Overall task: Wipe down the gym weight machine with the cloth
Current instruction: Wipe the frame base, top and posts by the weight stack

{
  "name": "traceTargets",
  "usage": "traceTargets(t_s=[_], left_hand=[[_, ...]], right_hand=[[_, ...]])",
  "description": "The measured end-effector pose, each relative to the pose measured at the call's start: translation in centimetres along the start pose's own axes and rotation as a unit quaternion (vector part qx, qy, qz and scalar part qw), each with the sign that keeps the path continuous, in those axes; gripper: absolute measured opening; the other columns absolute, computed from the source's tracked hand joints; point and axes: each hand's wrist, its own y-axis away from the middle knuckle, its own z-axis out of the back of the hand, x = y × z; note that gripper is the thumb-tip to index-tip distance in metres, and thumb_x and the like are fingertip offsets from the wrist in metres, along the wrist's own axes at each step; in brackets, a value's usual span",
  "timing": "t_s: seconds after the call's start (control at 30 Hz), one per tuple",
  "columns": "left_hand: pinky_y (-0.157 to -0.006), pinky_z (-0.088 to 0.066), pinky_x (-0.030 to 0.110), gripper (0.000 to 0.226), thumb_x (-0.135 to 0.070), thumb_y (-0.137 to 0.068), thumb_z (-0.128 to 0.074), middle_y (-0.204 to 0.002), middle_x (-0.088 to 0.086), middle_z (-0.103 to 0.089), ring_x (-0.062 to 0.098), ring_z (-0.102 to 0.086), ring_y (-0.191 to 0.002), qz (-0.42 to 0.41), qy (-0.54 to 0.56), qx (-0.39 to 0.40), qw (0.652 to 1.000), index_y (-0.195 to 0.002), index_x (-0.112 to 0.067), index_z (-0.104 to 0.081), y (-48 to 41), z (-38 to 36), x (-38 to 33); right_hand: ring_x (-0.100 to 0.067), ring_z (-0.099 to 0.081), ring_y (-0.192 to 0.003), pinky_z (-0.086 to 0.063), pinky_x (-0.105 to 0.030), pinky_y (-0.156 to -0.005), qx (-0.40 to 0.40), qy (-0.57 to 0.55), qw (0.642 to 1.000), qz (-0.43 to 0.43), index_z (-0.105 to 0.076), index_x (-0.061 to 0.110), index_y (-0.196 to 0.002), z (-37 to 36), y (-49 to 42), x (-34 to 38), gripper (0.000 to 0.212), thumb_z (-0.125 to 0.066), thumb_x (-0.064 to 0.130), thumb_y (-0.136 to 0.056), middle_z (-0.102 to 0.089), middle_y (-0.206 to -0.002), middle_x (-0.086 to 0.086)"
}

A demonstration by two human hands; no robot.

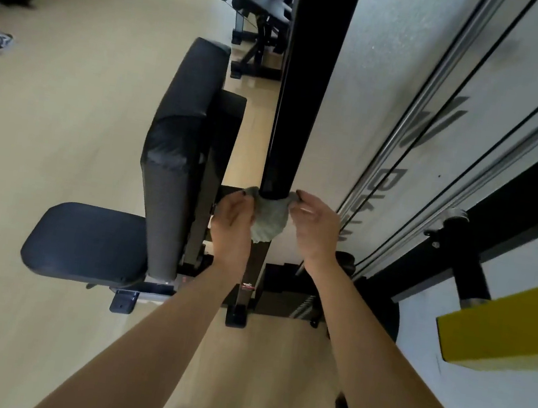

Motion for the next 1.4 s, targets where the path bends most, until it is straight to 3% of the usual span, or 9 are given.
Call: traceTargets(t_s=[0.07,0.2,0.43,0.57,0.83,1.0,1.13,1.27,1.4], left_hand=[[-0.094,-0.056,0.036,0.018,-0.026,-0.094,-0.069,-0.108,0.001,-0.073,0.020,-0.068,-0.108,-0.033,-0.015,0.027,0.999,-0.112,-0.022,-0.069,-0.4,0.3,2.0],[-0.083,-0.055,0.019,0.021,-0.023,-0.091,-0.075,-0.102,-0.007,-0.073,0.005,-0.068,-0.098,-0.087,-0.059,0.020,0.994,-0.110,-0.016,-0.070,-1.4,1.0,5.8],[-0.086,-0.059,0.033,0.022,-0.027,-0.088,-0.079,-0.096,-0.006,-0.074,0.009,-0.071,-0.093,-0.130,-0.107,0.021,0.986,-0.102,-0.013,-0.070,-4.2,4.0,15.8],[-0.083,-0.059,0.028,0.019,-0.024,-0.088,-0.078,-0.093,-0.005,-0.074,0.005,-0.071,-0.091,-0.165,-0.127,0.038,0.977,-0.098,-0.012,-0.069,-6.0,5.8,22.0],[-0.084,-0.060,0.029,0.015,-0.018,-0.087,-0.078,-0.093,-0.005,-0.073,0.008,-0.072,-0.092,-0.250,-0.182,0.072,0.948,-0.096,-0.010,-0.068,-9.3,9.8,34.9],[-0.080,-0.057,0.018,0.019,-0.018,-0.087,-0.078,-0.094,-0.004,-0.074,0.003,-0.072,-0.091,-0.282,-0.194,0.082,0.936,-0.100,-0.006,-0.070,-10.9,11.8,41.4],[-0.081,-0.057,0.016,0.017,-0.013,-0.088,-0.078,-0.096,-0.003,-0.075,0.002,-0.072,-0.092,-0.268,-0.188,0.091,0.941,-0.101,-0.005,-0.070,-11.6,13.3,46.3],[-0.075,-0.057,0.015,0.011,-0.011,-0.088,-0.078,-0.089,-0.012,-0.074,0.000,-0.072,-0.086,-0.222,-0.228,0.091,0.944,-0.093,-0.015,-0.069,-11.9,15.2,51.9],[-0.075,-0.059,0.018,0.017,-0.009,-0.088,-0.076,-0.089,-0.012,-0.074,0.000,-0.073,-0.084,-0.163,-0.265,0.104,0.945,-0.091,-0.023,-0.067,-12.6,17.1,56.6]], right_hand=[[-0.004,-0.070,-0.091,-0.056,-0.022,-0.082,0.030,-0.054,0.998,-0.009,-0.072,0.029,-0.105,-0.8,-0.4,-1.3,0.027,-0.066,0.006,-0.093,-0.074,-0.099,0.007],[-0.010,-0.070,-0.101,-0.052,-0.019,-0.087,0.043,-0.073,0.996,0.015,-0.074,0.014,-0.115,-1.6,-0.3,-5.7,0.024,-0.069,0.010,-0.092,-0.075,-0.107,0.001],[-0.006,-0.071,-0.093,-0.051,-0.012,-0.080,0.058,-0.045,0.996,0.050,-0.073,0.017,-0.108,-3.8,0.7,-15.0,0.021,-0.069,0.005,-0.092,-0.075,-0.103,0.005],[-0.004,-0.070,-0.090,-0.052,-0.013,-0.081,0.034,-0.012,0.997,0.066,-0.073,0.021,-0.104,-5.6,0.9,-21.7,0.020,-0.071,0.006,-0.090,-0.075,-0.099,0.007],[0.001,-0.066,-0.102,-0.052,-0.011,-0.088,-0.028,0.014,0.992,0.121,-0.068,0.014,-0.122,-10.4,2.6,-35.7,0.028,-0.066,0.010,-0.095,-0.072,-0.109,0.008],[0.004,-0.063,-0.107,-0.050,-0.009,-0.089,-0.034,0.022,0.990,0.138,-0.065,0.016,-0.127,-12.0,3.1,-42.5,0.032,-0.064,0.010,-0.095,-0.069,-0.113,0.012],[0.000,-0.062,-0.116,-0.050,-0.018,-0.099,-0.051,0.028,0.989,0.139,-0.057,0.019,-0.138,-14.1,4.2,-48.1,0.043,-0.061,0.009,-0.096,-0.068,-0.123,0.009],[0.002,-0.064,-0.110,-0.046,-0.009,-0.097,-0.083,0.090,0.985,0.122,-0.055,0.019,-0.142,-16.3,5.9,-53.9,0.045,-0.061,0.015,-0.097,-0.069,-0.118,0.009],[-0.005,-0.066,-0.103,-0.054,-0.024,-0.093,-0.060,0.104,0.991,0.061,-0.063,0.016,-0.132,-17.1,6.5,-58.5,0.035,-0.062,0.015,-0.097,-0.071,-0.112,0.005]])
